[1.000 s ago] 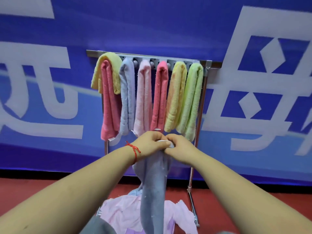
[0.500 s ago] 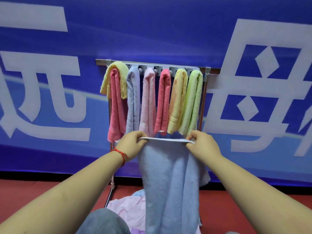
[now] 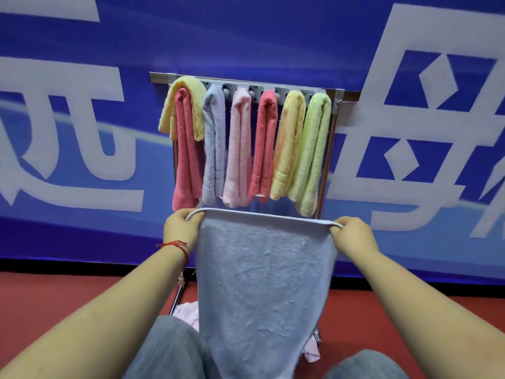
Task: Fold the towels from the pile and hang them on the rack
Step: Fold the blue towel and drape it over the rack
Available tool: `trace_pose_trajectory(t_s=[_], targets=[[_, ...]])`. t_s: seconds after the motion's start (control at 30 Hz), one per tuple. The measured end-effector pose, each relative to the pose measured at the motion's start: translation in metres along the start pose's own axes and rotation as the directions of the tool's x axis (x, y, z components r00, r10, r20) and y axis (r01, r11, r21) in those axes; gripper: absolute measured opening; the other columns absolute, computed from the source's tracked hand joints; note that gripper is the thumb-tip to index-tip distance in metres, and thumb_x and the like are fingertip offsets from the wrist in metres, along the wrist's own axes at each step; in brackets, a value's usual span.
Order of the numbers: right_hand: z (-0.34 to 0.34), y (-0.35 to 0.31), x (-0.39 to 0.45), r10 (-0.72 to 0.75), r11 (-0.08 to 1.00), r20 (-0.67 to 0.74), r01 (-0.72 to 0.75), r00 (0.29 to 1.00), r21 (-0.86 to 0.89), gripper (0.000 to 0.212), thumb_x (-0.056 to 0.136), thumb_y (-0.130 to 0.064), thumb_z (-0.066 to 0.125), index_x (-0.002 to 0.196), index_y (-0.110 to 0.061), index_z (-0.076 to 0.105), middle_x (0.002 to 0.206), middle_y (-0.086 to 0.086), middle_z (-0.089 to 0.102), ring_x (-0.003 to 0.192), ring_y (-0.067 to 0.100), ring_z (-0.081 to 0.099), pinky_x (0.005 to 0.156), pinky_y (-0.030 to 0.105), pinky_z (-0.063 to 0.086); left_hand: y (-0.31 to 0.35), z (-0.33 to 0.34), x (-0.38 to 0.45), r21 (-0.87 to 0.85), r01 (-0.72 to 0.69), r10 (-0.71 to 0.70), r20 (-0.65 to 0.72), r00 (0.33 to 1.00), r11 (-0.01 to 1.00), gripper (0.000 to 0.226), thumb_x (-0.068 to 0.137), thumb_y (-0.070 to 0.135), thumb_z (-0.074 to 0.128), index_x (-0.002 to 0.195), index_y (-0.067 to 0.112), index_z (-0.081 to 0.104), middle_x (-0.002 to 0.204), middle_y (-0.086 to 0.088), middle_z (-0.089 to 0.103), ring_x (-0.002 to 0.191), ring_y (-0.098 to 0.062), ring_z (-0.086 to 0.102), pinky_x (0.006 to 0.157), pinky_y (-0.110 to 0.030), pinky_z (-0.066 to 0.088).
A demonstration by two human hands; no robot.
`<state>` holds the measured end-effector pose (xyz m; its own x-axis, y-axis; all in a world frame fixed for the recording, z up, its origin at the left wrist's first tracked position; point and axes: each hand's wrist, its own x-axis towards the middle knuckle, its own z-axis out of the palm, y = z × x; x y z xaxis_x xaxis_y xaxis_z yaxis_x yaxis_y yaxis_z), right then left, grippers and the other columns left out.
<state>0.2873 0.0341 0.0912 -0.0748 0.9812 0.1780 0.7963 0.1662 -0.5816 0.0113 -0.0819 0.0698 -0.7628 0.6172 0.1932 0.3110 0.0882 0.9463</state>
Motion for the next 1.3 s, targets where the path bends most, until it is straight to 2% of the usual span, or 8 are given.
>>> trace_pose_trajectory(t_s=[0.1,0.2,0.33,0.43,0.53,0.63,0.87,1.3], targets=[[0.002,0.0,0.001,0.029,0.993,0.024,-0.031,0.999,0.111,0.018,0.086,-0.01,0.053,0.08,-0.011,0.069,0.083,0.016,0.064,0.081,0.031,0.055,0.066,0.027,0.036,-0.007,-0.002,0.0,-0.225,0.249,-0.253,0.014,0.967,0.942,0.028,0.076,0.026,0.073,0.098,0.01,0.071,0.097,-0.009,0.069,0.093,-0.025,0.063,0.085,-0.033,0.05],[0.008,-0.002,-0.001,0.152,0.94,0.051,-0.16,0.987,0.302,0.026,0.083,-0.007,0.055,0.057,-0.01,0.054,0.066,0.013,0.053,0.068,0.027,0.047,0.062,0.033,0.04,-0.021,-0.004,0.007,-0.461,0.502,-0.475,0.182,0.861,0.732,0.044,0.067,0.026,0.079,0.106,0.009,0.066,0.109,-0.009,0.068,0.079,-0.02,0.067,0.071,-0.031,0.057],[0.017,-0.013,-0.01,0.328,0.729,0.216,-0.392,0.92,0.561,0.014,0.084,-0.003,0.052,0.07,-0.004,0.055,0.075,0.018,0.058,0.062,0.026,0.051,0.057,0.035,0.049,-0.015,0.001,-0.007,-0.536,0.606,-0.499,0.349,0.793,0.588,0.032,0.094,0.014,0.05,0.125,0.004,0.055,0.088,-0.008,0.073,0.069,-0.015,0.064,0.06,-0.023,0.054],[0.025,-0.028,-0.021,0.336,0.533,0.361,-0.492,0.87,0.689,0.007,0.083,0.001,0.055,0.088,-0.003,0.057,0.068,0.011,0.054,0.057,0.021,0.051,0.046,0.024,0.047,-0.01,0.011,-0.018,-0.559,0.627,-0.507,0.376,0.775,0.543,0.034,0.097,0.015,0.045,0.128,0.001,0.049,0.121,-0.016,0.062,0.1,-0.022,0.061,0.079,-0.031,0.047],[0.032,-0.046,-0.038,0.248,0.502,0.427,-0.492,0.87,0.711,0.004,0.085,-0.002,0.058,0.086,-0.006,0.057,0.072,0.011,0.057,0.061,0.019,0.055,0.037,0.02,0.049,-0.001,0.023,-0.031,-0.54,0.626,-0.465,0.419,0.78,0.563,0.035,0.096,0.019,0.048,0.126,0.001,0.051,0.129,-0.016,0.056,0.119,-0.027,0.054,0.088,-0.032,0.044],[0.038,-0.066,-0.058,0.117,0.505,0.485,-0.472,0.867,0.723,0.01,0.092,-0.006,0.053,0.085,-0.011,0.056,0.072,0.009,0.055,0.059,0.018,0.055,0.039,0.021,0.051,0.008,0.04,-0.046,-0.522,0.578,-0.408,0.411,0.815,0.628,0.027,0.093,0.02,0.055,0.112,0.001,0.06,0.111,-0.014,0.065,0.096,-0.024,0.062,0.074,-0.029,0.049],[0.044,-0.074,-0.087,-0.216,0.572,0.387,-0.205,0.897,0.794,0.031,0.081,0.001,0.056,0.107,-0.011,0.067,0.097,0.008,0.071,0.085,0.015,0.066,0.074,0.024,0.055,0.022,0.045,-0.083,-0.49,0.299,-0.086,0.411,0.908,0.819,0.021,0.093,0.01,0.05,0.09,0.009,0.07,0.1,-0.018,0.069,0.088,-0.023,0.063,0.085,-0.036,0.05],[0.034,-0.045,-0.124,-0.207,0.21,0.34,-0.298,0.917,0.931,0.032,0.091,0.007,0.046,0.117,-0.004,0.06,0.098,0.011,0.073,0.092,0.015,0.07,0.078,0.022,0.056,0.013,0.031,-0.106,-0.385,0.089,0.19,0.628,0.755,0.919,0.025,0.087,0.012,0.061,0.111,0.015,0.066,0.107,-0.005,0.071,0.104,-0.019,0.065,0.094,-0.034,0.05]])
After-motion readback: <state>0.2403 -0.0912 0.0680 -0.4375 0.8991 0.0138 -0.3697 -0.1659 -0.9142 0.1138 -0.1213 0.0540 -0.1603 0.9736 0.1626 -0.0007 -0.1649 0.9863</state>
